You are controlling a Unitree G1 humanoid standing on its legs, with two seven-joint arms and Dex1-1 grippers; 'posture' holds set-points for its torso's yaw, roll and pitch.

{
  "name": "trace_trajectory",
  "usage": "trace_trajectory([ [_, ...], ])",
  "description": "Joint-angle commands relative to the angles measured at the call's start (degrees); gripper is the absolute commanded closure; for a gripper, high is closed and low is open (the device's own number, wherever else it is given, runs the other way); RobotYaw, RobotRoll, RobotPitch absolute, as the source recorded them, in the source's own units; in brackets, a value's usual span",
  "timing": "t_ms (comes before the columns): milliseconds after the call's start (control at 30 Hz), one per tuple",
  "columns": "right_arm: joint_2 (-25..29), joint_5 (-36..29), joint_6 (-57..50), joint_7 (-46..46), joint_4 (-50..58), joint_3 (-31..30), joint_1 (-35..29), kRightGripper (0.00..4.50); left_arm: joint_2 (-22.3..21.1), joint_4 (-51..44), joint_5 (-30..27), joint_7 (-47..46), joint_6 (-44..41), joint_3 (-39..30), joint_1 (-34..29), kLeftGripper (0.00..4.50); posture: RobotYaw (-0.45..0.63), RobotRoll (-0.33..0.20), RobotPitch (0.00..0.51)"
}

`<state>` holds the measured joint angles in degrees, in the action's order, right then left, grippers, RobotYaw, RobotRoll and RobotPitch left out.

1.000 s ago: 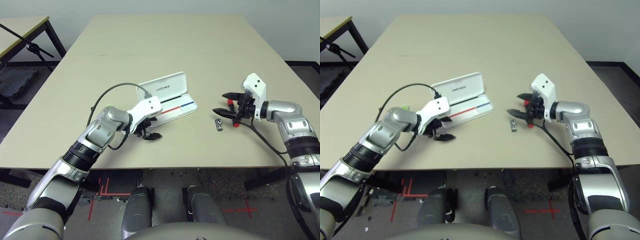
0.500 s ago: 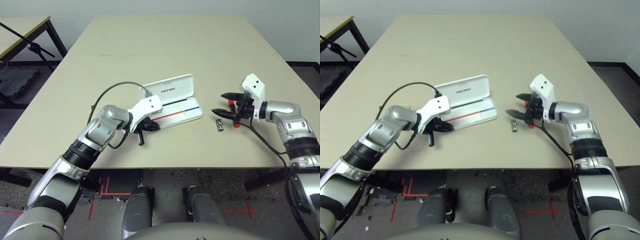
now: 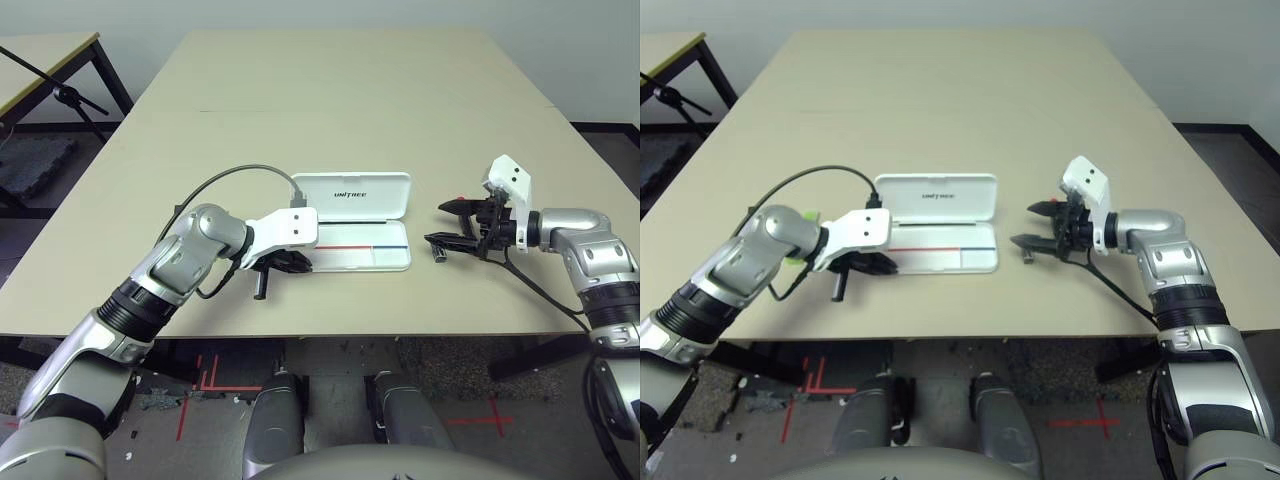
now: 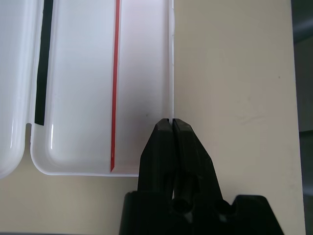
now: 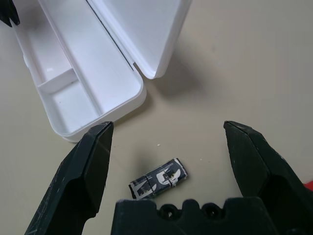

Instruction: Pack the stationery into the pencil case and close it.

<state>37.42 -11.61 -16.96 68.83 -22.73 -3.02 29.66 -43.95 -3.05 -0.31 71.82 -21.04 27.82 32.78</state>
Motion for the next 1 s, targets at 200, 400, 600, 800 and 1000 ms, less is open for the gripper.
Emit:
trace_trajectory([
  [200, 0.67, 0.41, -0.52, -0.04, 1.31, -0.94, -1.11, 0.00, 0.10, -1.16, 0.36, -0.19, -0.41, -1.59, -1.45, 4.48, -0.05, 0.000, 0.085],
  [400, 0.46, 0.87, -0.12, -0.27, 0.79, -1.26, -0.81, 0.00, 0.34, -1.83, 0.30, -0.66, -1.51, -1.64, -2.51, 4.48, -0.05, 0.000, 0.083],
  [600, 0.05, 1.87, 0.98, -0.65, -0.28, -1.82, -0.61, 0.00, 0.93, -1.41, 0.94, -1.94, -0.90, -1.34, -3.25, 4.48, -0.05, 0.000, 0.081],
  [800, -0.05, 2.47, 1.71, -0.84, -0.86, -2.06, -0.62, 0.00, 1.22, -1.18, 1.25, -2.81, -0.27, -1.75, -3.13, 3.99, -0.04, 0.000, 0.074],
  [1000, -0.25, 2.88, 1.98, -0.89, -1.05, -2.31, -0.45, 0.00, -0.22, -4.44, -0.14, -2.20, -0.89, -3.18, -4.33, 1.86, -0.04, 0.000, 0.064],
])
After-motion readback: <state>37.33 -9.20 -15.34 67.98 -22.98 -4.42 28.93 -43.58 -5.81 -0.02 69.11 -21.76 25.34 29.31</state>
